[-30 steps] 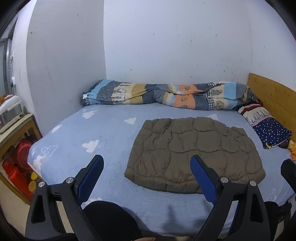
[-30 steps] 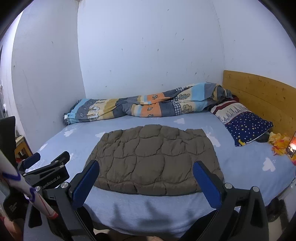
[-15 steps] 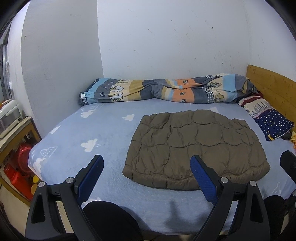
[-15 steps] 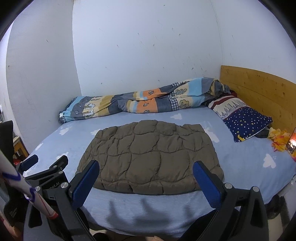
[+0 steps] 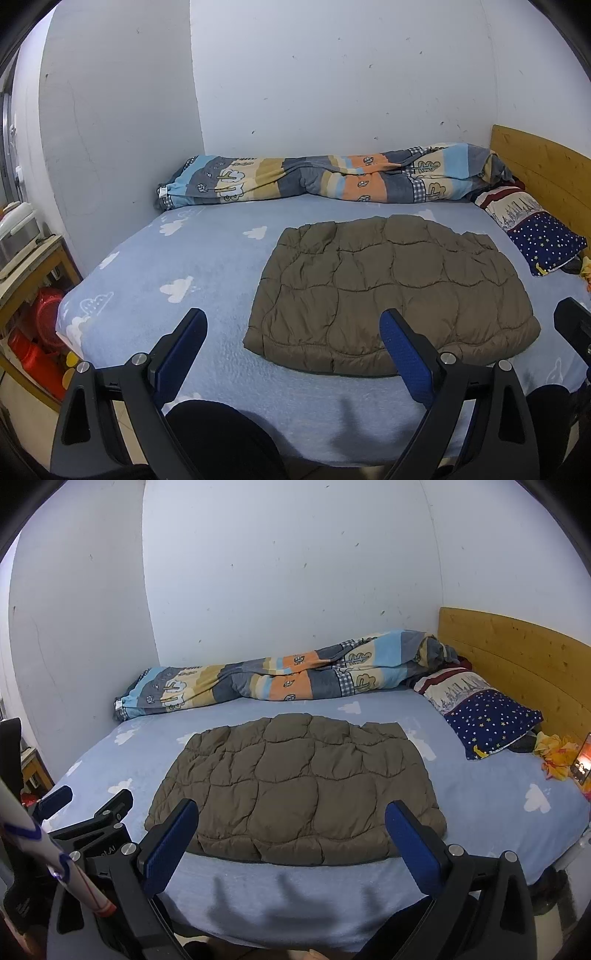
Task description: Fold large clothes
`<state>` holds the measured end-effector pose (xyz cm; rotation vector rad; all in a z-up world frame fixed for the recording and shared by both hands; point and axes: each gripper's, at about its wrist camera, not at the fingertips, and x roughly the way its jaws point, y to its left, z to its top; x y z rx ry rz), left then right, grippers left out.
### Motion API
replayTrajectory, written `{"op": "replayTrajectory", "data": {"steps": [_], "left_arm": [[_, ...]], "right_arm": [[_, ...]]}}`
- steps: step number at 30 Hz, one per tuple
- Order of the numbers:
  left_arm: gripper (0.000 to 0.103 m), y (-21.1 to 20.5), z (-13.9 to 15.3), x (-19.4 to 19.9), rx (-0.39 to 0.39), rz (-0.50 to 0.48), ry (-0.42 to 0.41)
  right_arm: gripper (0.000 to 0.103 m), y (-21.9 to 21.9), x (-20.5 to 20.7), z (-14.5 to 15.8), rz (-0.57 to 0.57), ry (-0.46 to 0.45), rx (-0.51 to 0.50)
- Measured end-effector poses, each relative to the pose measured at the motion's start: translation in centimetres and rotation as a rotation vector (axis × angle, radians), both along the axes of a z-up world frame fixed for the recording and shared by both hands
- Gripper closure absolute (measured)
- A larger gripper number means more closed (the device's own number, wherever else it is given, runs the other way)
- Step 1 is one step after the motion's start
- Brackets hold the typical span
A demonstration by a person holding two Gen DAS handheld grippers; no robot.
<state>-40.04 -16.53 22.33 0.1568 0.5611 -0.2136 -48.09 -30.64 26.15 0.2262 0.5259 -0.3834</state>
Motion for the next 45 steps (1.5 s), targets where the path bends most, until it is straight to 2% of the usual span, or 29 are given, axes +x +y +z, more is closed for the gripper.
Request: {"op": "replayTrajectory", "data": {"steps": [45], "left_arm": [[0.009,0.5,-0.8,0.1,0.024,-0.027,0.001]], "right_arm": [[0.0,-1.1,-0.2,-1.0,0.002,0.024,0.001]]}}
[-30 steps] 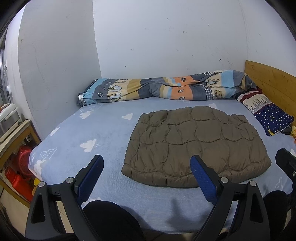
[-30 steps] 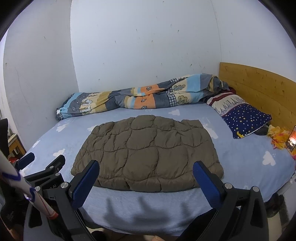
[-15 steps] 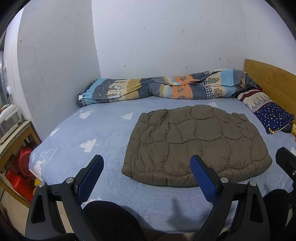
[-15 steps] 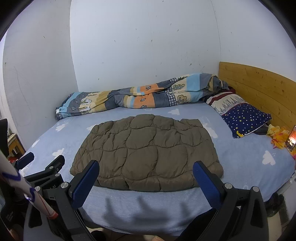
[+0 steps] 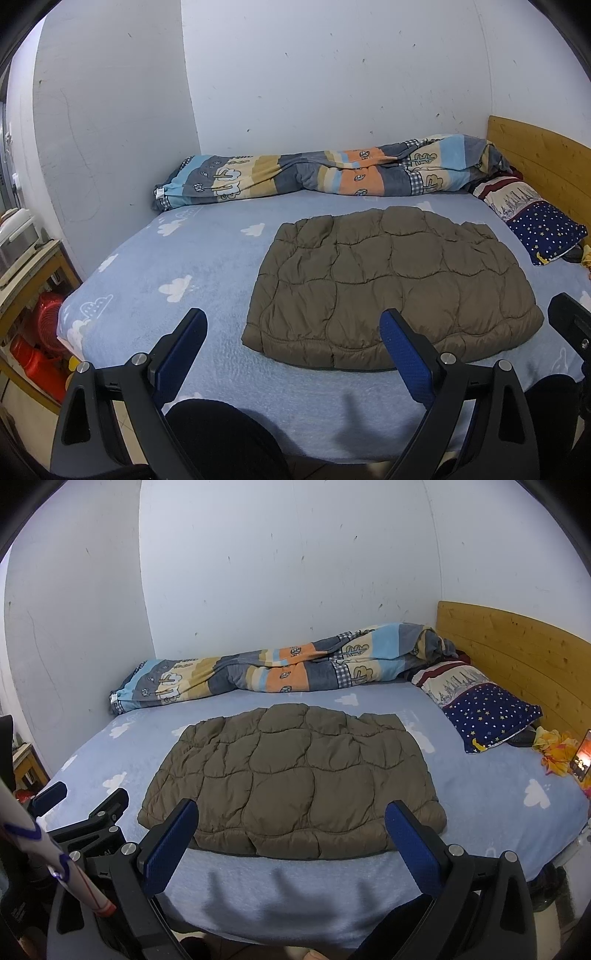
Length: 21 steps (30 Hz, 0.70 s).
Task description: Fold large clothes
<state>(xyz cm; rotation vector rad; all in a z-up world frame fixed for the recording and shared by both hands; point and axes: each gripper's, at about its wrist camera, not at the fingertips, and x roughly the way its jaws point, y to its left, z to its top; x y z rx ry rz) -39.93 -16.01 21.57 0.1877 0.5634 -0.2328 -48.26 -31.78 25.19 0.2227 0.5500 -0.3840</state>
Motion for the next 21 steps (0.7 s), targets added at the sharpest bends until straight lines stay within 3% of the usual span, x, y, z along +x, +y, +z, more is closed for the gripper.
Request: {"op": "replayTrajectory", "data": {"steps": [21], "left_arm": [[0.009,-0.12,-0.1,-0.14,0.005,-0.004,-0.001]], "right_arm": [[0.0,-0.33,0.0,-0.71,0.002,0.011,0.002]]}}
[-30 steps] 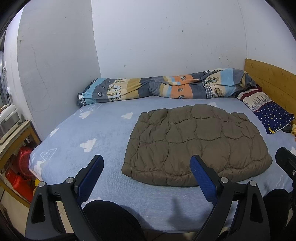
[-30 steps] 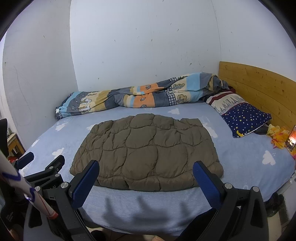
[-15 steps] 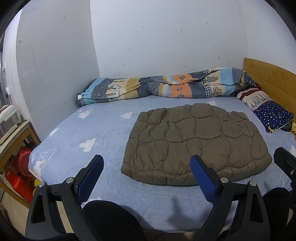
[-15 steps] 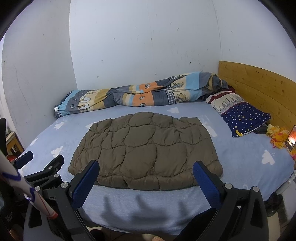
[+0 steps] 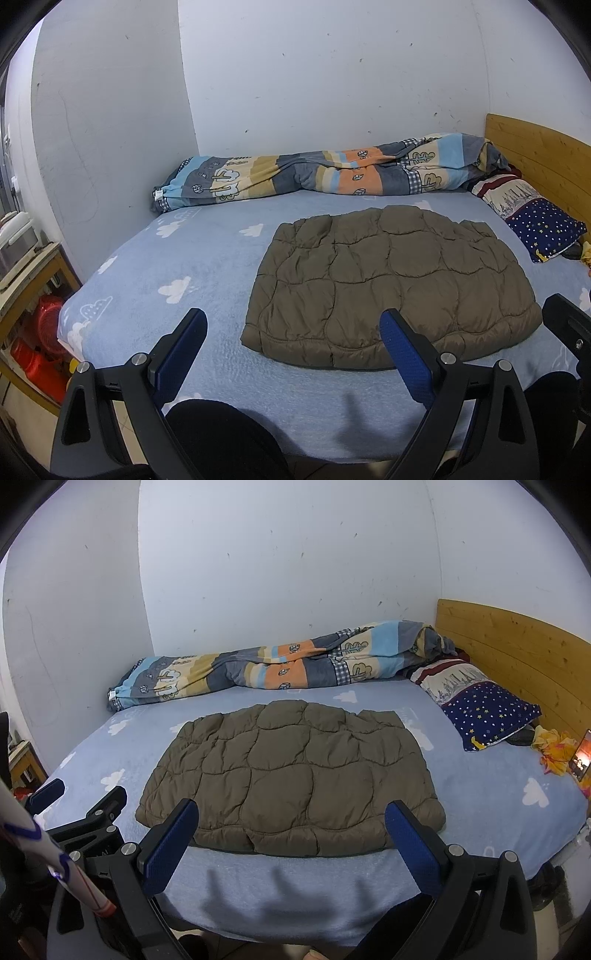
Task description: Fold large clothes
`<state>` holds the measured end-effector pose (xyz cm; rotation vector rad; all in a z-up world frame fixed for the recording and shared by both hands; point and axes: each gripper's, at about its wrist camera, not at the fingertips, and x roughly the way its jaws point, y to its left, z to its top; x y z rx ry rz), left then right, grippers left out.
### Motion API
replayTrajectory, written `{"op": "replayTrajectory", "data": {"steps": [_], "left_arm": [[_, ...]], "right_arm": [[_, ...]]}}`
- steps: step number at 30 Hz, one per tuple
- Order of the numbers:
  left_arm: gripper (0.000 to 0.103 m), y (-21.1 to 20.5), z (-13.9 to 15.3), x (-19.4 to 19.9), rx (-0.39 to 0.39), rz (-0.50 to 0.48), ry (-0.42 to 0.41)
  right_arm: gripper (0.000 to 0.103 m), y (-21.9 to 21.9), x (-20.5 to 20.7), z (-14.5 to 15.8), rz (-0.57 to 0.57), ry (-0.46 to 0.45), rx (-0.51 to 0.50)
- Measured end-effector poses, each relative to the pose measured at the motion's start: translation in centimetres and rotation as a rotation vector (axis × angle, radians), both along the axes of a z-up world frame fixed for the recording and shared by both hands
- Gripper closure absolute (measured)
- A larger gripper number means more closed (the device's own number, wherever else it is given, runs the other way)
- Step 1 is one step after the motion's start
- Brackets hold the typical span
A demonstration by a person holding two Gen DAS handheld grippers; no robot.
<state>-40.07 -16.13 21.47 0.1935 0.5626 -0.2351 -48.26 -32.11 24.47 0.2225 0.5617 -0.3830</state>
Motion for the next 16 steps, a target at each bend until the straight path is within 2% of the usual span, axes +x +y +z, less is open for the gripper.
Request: {"op": "replayTrajectory", "data": {"steps": [11,16], "left_arm": [[0.009,0.5,0.6,-0.4,-0.005,-0.008,-0.019],[0.009,1.4,1.6,-1.4,-0.01,0.002,-0.096]], "right_arm": [[0.0,0.1,-0.2,0.1,0.003,-0.001,-0.009],[0.0,0.5,-0.7,0.8,0.007,-0.014,-0.025]]}}
